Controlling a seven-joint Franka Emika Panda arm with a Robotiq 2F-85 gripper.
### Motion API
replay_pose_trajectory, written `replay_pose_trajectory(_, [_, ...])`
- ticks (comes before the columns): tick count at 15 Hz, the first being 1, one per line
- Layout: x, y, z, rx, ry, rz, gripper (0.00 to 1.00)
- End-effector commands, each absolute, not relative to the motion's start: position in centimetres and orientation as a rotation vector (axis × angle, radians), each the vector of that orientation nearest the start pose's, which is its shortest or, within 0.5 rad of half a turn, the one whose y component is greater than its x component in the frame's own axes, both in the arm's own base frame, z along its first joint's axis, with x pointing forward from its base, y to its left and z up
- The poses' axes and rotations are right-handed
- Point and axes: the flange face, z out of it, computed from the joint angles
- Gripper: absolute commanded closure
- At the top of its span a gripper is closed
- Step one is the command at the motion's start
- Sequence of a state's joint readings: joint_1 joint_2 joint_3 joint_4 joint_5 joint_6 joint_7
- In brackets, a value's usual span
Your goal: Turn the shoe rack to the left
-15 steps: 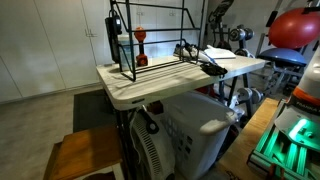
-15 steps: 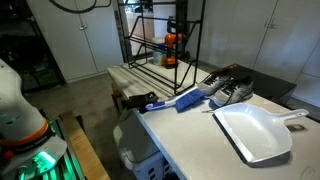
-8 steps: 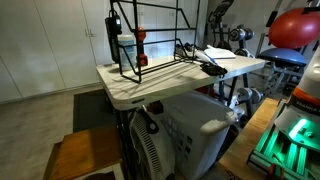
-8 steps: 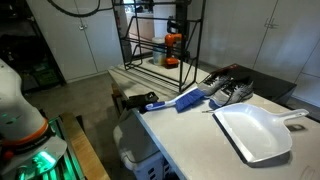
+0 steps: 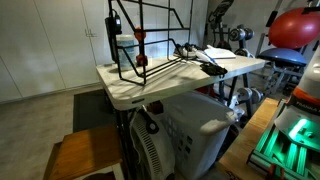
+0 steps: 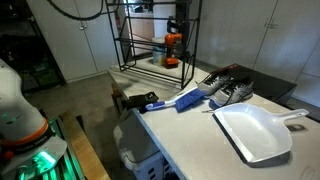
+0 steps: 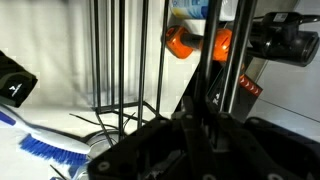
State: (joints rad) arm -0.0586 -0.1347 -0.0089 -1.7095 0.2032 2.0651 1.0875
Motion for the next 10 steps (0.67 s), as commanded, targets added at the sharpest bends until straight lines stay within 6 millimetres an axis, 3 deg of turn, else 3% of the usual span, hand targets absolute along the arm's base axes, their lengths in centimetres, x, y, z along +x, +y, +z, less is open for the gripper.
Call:
replay_pose_trajectory(1, [55.19,-2.56,68.72,-2.223,1.503,-0.448,0.97])
replay_pose_trajectory(2, [55.30,-2.50,68.52,-2.222,1.505,-0.442,0.88])
replay_pose_trajectory(7, [55.34,-2.57,68.55,-2.215,1.516,-0.441,0.88])
replay_pose_trajectory(8, [55.34,-2.57,68.55,-2.214,1.516,-0.441,0.97])
replay_pose_trajectory(10, [55.94,-2.71,69.15,-2.192,1.497,-0.459,0.97])
